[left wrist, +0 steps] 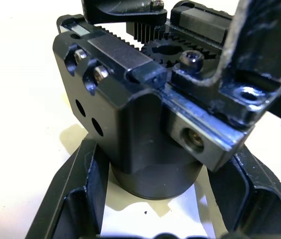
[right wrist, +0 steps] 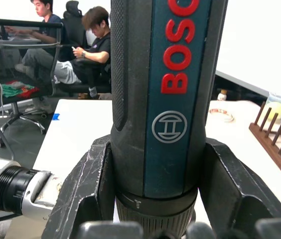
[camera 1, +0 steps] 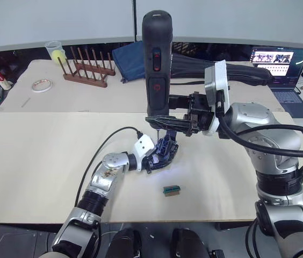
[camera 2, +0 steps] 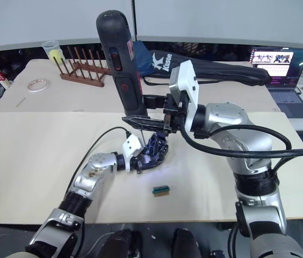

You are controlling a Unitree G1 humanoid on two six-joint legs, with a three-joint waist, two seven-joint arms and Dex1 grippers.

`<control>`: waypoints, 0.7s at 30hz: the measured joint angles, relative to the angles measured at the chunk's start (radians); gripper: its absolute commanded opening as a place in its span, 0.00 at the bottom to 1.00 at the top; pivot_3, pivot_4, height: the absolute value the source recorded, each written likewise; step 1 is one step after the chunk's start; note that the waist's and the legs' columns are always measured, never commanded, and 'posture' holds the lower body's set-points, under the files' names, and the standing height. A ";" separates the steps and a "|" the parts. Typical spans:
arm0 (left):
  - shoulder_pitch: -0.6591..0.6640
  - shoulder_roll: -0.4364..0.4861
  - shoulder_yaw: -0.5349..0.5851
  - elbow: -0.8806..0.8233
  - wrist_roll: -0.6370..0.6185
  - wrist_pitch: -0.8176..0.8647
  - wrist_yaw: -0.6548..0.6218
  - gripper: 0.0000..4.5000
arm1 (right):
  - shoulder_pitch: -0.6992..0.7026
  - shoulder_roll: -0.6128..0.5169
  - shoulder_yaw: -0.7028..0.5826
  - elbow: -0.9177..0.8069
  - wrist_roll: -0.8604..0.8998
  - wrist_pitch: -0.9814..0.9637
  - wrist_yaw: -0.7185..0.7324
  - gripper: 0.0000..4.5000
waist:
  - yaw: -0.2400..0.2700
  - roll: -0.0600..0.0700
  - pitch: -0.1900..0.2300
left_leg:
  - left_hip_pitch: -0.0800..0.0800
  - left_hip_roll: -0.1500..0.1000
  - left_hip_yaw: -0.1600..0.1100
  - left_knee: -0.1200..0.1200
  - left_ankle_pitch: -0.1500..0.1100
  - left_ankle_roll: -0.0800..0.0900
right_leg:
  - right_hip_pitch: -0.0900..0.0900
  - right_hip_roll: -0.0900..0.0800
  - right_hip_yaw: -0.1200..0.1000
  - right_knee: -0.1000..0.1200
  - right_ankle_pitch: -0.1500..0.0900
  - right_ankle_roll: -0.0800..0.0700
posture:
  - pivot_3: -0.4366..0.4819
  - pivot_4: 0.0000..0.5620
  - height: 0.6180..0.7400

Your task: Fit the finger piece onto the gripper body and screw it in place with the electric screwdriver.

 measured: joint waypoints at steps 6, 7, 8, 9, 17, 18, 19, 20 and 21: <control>0.000 0.000 0.000 0.000 0.000 0.001 0.001 0.51 | 0.001 0.009 0.000 0.005 -0.020 -0.002 0.012 0.43 | 0.000 0.000 0.000 | 0.000 0.000 0.000 0.000 0.000 0.000 | 0.000 0.000 0.000 0.000 0.000 0.000 | 0.48 0.27 1.00; 0.000 -0.001 0.000 0.000 0.000 0.001 0.001 0.51 | 0.002 0.011 0.000 0.007 -0.022 -0.002 0.012 0.43 | 0.000 0.000 0.000 | 0.000 0.000 0.000 0.000 0.000 0.000 | 0.000 0.000 0.000 0.000 0.000 0.000 | 0.48 0.27 1.00; 0.000 -0.001 0.000 0.000 0.000 0.001 0.001 0.51 | 0.003 0.015 0.000 0.008 -0.027 -0.002 0.013 0.43 | 0.000 0.000 0.000 | 0.000 0.000 0.000 0.000 0.000 0.000 | 0.000 0.000 0.000 0.000 0.000 0.000 | 0.48 0.27 1.00; 0.000 -0.001 0.000 0.000 0.000 0.001 0.001 0.51 | 0.005 0.017 0.001 0.009 -0.029 -0.003 0.013 0.43 | 0.000 0.000 0.000 | 0.000 0.000 0.000 0.000 0.000 0.000 | 0.000 0.000 0.000 0.000 0.000 0.000 | 0.48 0.27 1.00; 0.000 0.000 0.000 0.000 0.000 0.001 0.001 0.51 | 0.021 0.021 0.010 0.033 -0.069 -0.053 0.042 0.43 | 0.000 0.000 0.000 | 0.000 0.000 0.000 0.000 0.000 0.000 | 0.000 0.000 0.000 0.000 0.000 0.000 | 0.48 0.27 1.00; 0.000 0.000 0.000 0.000 0.000 0.001 0.001 0.51 | 0.030 0.021 0.010 0.035 -0.073 -0.060 0.046 0.43 | 0.000 0.000 0.000 | 0.000 0.000 0.000 0.000 0.000 0.000 | 0.000 0.000 0.000 0.000 0.000 0.000 | 0.48 0.27 1.00; 0.000 0.000 0.000 0.000 0.000 0.001 0.001 0.51 | 0.038 0.021 0.011 0.035 -0.076 -0.063 0.050 0.43 | 0.000 0.000 0.000 | 0.000 0.000 0.000 0.000 0.000 0.000 | 0.000 0.000 0.000 0.000 0.000 0.000 | 0.48 0.27 1.00; 0.000 0.000 0.000 -0.001 0.000 0.001 0.001 0.51 | 0.043 0.021 0.013 0.036 -0.077 -0.063 0.053 0.43 | 0.000 0.000 0.000 | 0.000 0.000 0.000 0.000 0.000 0.000 | 0.000 0.000 0.000 0.000 0.000 0.000 | 0.48 0.27 1.00; 0.000 0.000 0.000 -0.001 0.000 0.001 0.001 0.51 | 0.044 0.021 0.016 0.036 -0.079 -0.063 0.055 0.43 | -0.001 0.000 0.000 | 0.000 0.000 0.000 0.000 0.000 0.000 | 0.000 0.000 0.000 0.000 0.000 0.000 | 0.48 0.27 1.00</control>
